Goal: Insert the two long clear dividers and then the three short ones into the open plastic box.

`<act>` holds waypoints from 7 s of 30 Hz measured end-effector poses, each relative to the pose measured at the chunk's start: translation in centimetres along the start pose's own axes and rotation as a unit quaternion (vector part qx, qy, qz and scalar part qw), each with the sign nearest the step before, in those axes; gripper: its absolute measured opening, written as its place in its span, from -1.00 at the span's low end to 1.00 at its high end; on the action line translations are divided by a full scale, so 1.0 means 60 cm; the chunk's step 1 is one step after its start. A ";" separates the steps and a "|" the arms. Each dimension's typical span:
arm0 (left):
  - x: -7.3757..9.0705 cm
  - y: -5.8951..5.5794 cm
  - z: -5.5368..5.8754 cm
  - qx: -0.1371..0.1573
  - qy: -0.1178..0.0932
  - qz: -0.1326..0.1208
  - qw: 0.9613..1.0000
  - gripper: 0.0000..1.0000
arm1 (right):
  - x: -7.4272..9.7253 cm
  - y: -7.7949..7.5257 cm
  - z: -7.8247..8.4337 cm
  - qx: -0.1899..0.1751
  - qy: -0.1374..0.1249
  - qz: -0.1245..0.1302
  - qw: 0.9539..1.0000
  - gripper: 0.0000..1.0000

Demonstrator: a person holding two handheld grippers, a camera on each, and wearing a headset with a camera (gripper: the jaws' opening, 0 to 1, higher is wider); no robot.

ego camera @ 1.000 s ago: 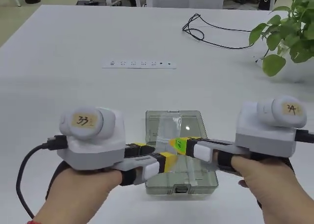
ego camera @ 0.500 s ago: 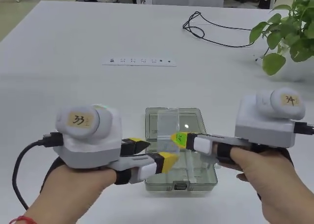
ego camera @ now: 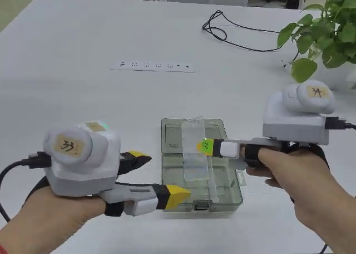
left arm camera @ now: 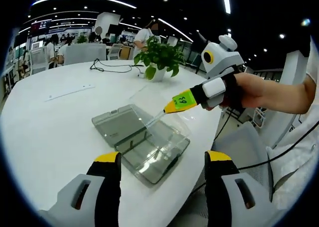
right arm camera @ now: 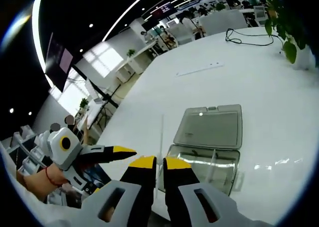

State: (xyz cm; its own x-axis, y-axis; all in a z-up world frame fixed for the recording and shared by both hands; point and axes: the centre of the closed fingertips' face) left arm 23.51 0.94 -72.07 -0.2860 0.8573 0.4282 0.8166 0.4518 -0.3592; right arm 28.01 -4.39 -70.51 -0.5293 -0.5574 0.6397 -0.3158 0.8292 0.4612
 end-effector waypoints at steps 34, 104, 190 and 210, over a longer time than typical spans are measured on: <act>0.003 -0.014 0.052 -0.091 0.042 0.101 0.990 1.00 | -0.044 -0.049 0.063 -0.092 0.138 0.132 0.977 -0.87; -0.006 -0.011 0.058 -0.056 0.025 0.116 0.991 0.98 | -0.082 -0.072 0.090 -0.016 0.105 0.192 0.976 -0.88; -0.004 0.001 0.053 -0.054 0.017 0.106 0.993 1.00 | -0.128 -0.068 0.117 0.005 0.180 0.105 0.978 -0.80; 0.018 0.004 0.035 -0.045 -0.003 0.070 0.997 1.00 | -0.119 -0.064 0.116 -0.064 0.156 0.045 0.985 -0.72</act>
State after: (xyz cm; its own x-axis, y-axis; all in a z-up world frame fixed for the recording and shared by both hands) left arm 22.35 2.48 -73.44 -0.1690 0.9120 0.3738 0.8901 0.3040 -0.3394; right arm 27.52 -3.31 -81.15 -0.2770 -0.4839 0.8301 -0.1668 0.8750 0.4545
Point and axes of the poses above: the centre of the closed fingertips' face, and the gripper's own axes: x roughly backward along the fingers, y roughly to its left, z roughly out of its underside, and after that the axes turned 9 degrees about z, right-handed
